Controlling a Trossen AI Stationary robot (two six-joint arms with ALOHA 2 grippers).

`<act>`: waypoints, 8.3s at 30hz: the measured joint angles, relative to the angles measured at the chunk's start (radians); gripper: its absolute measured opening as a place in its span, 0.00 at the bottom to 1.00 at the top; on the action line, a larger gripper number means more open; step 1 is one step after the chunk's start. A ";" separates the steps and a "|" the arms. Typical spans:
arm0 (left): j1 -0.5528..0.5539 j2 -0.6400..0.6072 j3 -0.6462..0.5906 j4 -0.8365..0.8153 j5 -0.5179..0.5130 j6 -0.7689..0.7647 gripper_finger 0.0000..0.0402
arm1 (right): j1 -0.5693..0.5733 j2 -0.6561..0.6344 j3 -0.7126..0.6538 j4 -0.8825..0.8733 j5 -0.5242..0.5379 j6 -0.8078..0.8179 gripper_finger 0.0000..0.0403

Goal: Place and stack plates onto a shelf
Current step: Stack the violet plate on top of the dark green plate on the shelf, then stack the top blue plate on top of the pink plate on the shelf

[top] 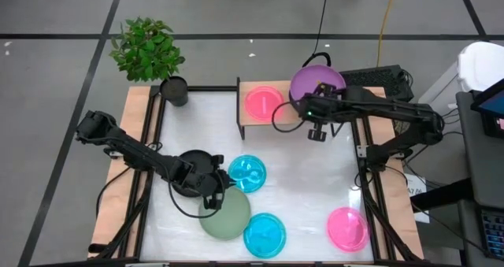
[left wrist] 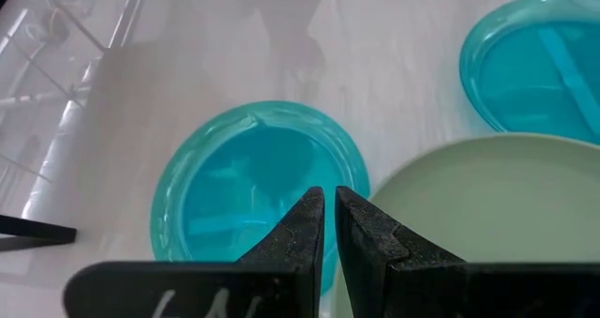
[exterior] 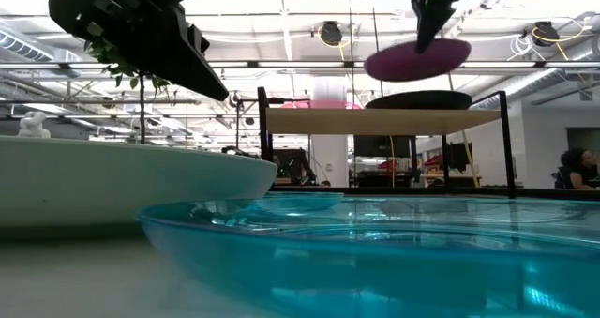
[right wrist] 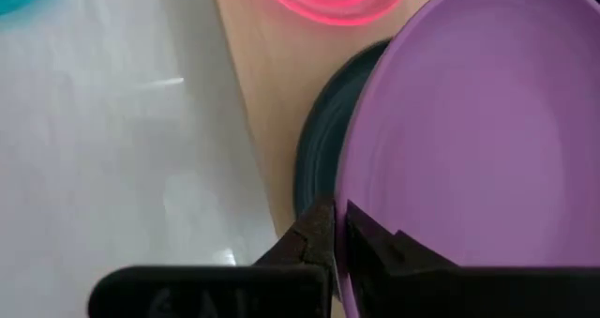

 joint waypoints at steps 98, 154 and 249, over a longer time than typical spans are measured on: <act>0.091 -0.001 0.000 -0.236 0.010 0.795 0.10 | 0.614 -0.202 -0.700 0.869 -0.102 0.358 0.04; 0.223 0.187 0.001 -0.165 0.232 1.291 0.29 | 0.614 -0.201 -0.700 0.890 -0.077 0.302 0.04; 0.421 0.070 0.592 -0.445 -0.009 1.195 0.01 | 0.751 -0.365 -0.700 0.831 0.145 0.323 0.00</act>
